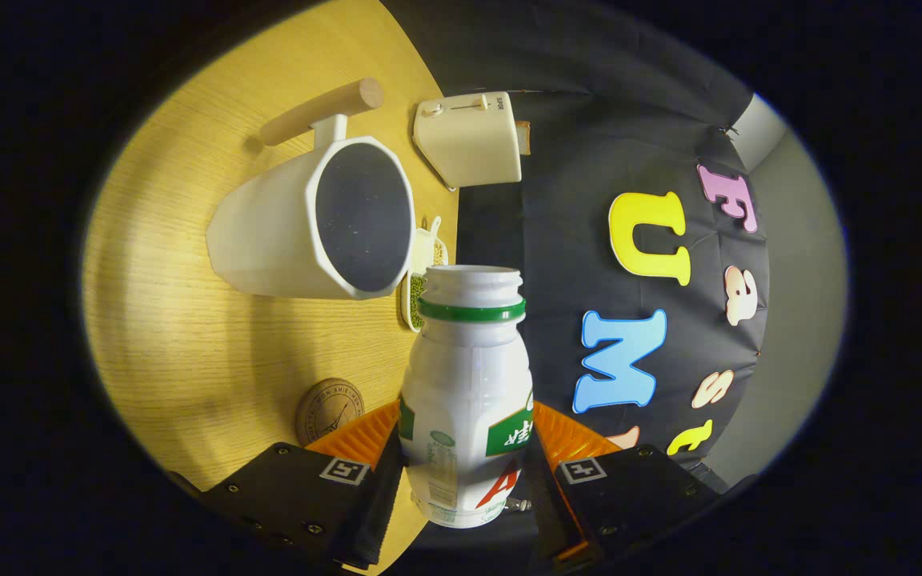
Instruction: Take the bottle from table, then pour the juice into the cup, finally place the bottle on the coaster
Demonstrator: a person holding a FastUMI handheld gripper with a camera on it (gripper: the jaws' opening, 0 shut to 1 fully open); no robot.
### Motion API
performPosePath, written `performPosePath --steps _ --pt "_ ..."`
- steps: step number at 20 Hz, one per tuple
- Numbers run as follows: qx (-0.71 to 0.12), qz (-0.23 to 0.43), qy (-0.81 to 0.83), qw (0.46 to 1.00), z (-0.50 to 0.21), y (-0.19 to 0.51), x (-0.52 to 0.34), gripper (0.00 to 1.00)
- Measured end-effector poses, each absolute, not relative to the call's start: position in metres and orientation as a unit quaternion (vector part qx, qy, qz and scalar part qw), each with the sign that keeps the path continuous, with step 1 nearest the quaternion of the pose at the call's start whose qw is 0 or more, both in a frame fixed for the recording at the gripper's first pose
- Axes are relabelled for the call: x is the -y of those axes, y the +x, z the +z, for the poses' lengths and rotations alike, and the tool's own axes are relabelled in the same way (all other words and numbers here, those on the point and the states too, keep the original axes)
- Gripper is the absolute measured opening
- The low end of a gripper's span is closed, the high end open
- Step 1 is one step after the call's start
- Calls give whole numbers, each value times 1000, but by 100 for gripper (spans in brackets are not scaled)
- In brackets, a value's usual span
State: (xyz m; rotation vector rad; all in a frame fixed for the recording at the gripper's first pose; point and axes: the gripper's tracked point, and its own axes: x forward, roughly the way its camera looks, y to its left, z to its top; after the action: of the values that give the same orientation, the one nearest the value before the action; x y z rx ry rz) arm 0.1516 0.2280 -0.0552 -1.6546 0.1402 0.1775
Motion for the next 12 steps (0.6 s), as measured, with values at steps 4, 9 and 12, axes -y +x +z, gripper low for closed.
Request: performPosePath --steps 4,9,12 --pt "-59 77 -751 653 -54 152 -231 72" --pt "-47 72 -768 634 -51 154 -233 72" --pt "-38 67 -776 626 -48 154 -235 72"
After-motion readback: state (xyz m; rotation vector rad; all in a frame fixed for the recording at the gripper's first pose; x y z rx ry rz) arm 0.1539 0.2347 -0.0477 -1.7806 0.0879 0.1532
